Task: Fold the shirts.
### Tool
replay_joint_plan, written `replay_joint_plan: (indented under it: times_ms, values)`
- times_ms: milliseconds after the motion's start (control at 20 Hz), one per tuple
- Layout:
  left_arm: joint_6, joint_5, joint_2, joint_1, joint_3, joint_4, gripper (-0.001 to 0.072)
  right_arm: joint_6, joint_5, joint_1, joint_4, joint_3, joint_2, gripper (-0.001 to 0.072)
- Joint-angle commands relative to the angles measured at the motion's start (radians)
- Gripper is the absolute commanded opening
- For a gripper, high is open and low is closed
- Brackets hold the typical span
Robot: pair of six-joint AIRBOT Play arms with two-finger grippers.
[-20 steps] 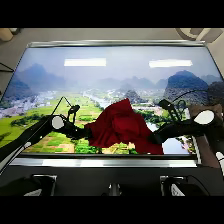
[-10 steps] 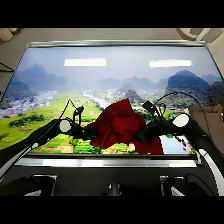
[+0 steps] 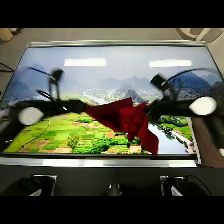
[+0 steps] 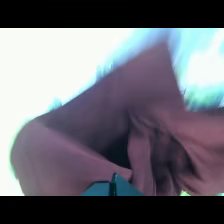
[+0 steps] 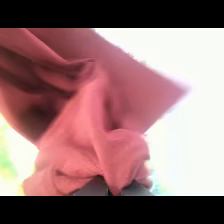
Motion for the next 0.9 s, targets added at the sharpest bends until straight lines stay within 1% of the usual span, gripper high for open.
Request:
replay_joint_plan:
  times_ms: [0, 50, 100, 150, 200, 250, 300, 400, 500, 550, 600, 650, 700, 750, 800, 850]
  values:
    - [-0.033, 0.027, 0.205, 0.058, 0.318, 0.121, 0.0021, 0.114, -0.005, -0.029, -0.245, 0.356, 0.215, 0.0018]
    - [-0.081, 0.084, 0.248, 0.058, 0.404, 0.119, 0.0021, 0.158, -0.046, -0.029, -0.24, 0.428, 0.277, 0.0018]
    - [-0.131, 0.172, 0.277, 0.047, 0.457, 0.099, 0.0022, 0.204, -0.084, -0.029, -0.182, 0.466, 0.326, 0.0018]
    - [-0.13, 0.28, 0.3, 0.018, 0.483, 0.053, 0.0021, 0.217, -0.12, -0.029, -0.082, 0.479, 0.37, 0.0018]
    - [-0.113, 0.361, 0.314, -0.02, 0.487, 0.031, 0.0022, 0.217, -0.135, -0.029, -0.016, 0.479, 0.4, 0.0018]
    - [-0.085, 0.395, 0.321, -0.06, 0.487, 0.032, 0.0022, 0.227, -0.134, -0.029, 0.002, 0.479, 0.42, 0.0018]
    - [-0.046, 0.393, 0.321, -0.087, 0.486, 0.048, 0.0022, 0.253, -0.131, -0.029, -0.011, 0.479, 0.43, 0.0019]
    - [-0.036, 0.335, 0.316, -0.092, 0.486, 0.122, 0.0022, 0.294, -0.088, -0.029, -0.068, 0.479, 0.429, 0.0019]
    - [-0.039, 0.251, 0.306, -0.072, 0.486, 0.227, 0.0022, 0.367, 0.025, -0.029, -0.159, 0.479, 0.41, 0.0019]
    - [-0.045, 0.195, 0.298, -0.048, 0.486, 0.264, 0.0022, 0.398, 0.105, -0.029, -0.188, 0.479, 0.393, 0.0019]
    - [-0.057, 0.129, 0.283, -0.016, 0.485, 0.285, 0.0022, 0.429, 0.217, -0.029, -0.201, 0.479, 0.362, 0.0019]
    - [-0.058, 0.058, 0.263, 0.015, 0.479, 0.286, 0.0022, 0.442, 0.333, -0.029, -0.195, 0.477, 0.322, 0.0019]
    - [-0.057, -0.029, 0.237, 0.045, 0.46, 0.286, 0.0022, 0.441, 0.48, -0.029, -0.19, 0.468, 0.268, 0.0019]
    - [-0.056, -0.106, 0.205, 0.071, 0.428, 0.286, 0.0023, 0.44, 0.574, -0.027, -0.199, 0.438, 0.213, 0.0019]
    - [-0.053, -0.157, 0.17, 0.097, 0.371, 0.286, 0.0023, 0.43, 0.606, -0.027, -0.208, 0.373, 0.161, 0.0019]
    - [-0.05, -0.163, 0.137, 0.114, 0.303, 0.286, 0.0024, 0.41, 0.567, -0.027, -0.206, 0.287, 0.118, 0.0019]
